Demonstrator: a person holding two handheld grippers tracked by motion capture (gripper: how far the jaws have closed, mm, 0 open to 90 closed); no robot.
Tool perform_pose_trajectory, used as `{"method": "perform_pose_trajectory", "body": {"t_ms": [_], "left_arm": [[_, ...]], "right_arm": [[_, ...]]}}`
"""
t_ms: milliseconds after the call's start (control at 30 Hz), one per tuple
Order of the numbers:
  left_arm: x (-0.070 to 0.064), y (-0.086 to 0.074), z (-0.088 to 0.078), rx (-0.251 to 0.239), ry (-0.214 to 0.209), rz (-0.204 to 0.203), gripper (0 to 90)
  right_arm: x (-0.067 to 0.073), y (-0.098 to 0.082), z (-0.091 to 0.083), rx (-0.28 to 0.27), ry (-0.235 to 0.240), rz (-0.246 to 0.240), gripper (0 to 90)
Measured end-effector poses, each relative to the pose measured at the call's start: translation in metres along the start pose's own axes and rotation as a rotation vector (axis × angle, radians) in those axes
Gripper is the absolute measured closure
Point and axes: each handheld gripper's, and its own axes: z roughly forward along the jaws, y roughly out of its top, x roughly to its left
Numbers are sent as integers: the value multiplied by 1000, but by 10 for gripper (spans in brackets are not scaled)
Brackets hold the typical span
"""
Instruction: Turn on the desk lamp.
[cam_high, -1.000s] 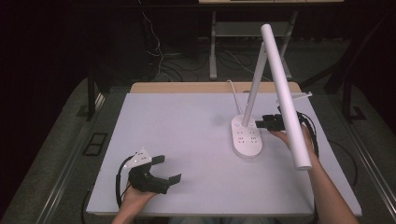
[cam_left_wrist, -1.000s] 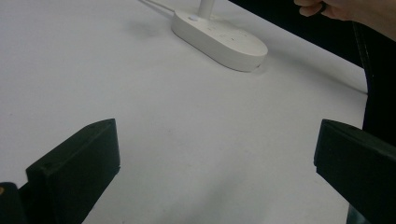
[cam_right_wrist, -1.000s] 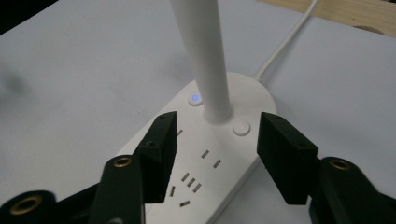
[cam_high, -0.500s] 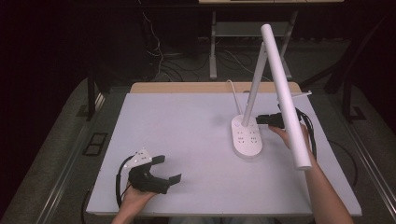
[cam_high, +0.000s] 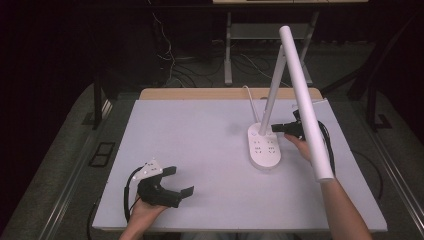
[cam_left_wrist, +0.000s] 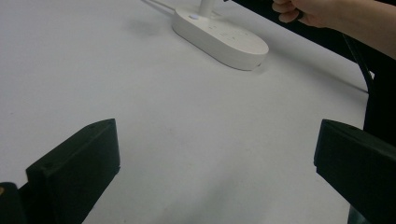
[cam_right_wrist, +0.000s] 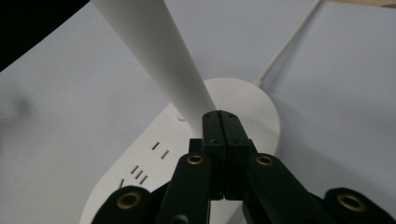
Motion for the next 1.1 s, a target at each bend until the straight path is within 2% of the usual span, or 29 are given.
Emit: {"method": "perform_pose_trajectory", "body": {"t_ms": [467,567,833,1100], "left_arm": [[0,0,-1,-1,1,1,0],[1,0,-1,-2,1,0,0],[1,0,-1,-2,1,-1,0],[0,0,-1,4,0,3,0]], "right_arm": [[-8,-4,18,1,0,14,896],[-10,-5,20,-10,-2,18,896],[-14,-7,23,2,-18,24,896],[-17,-8,23,-11,-1,35,897]]}}
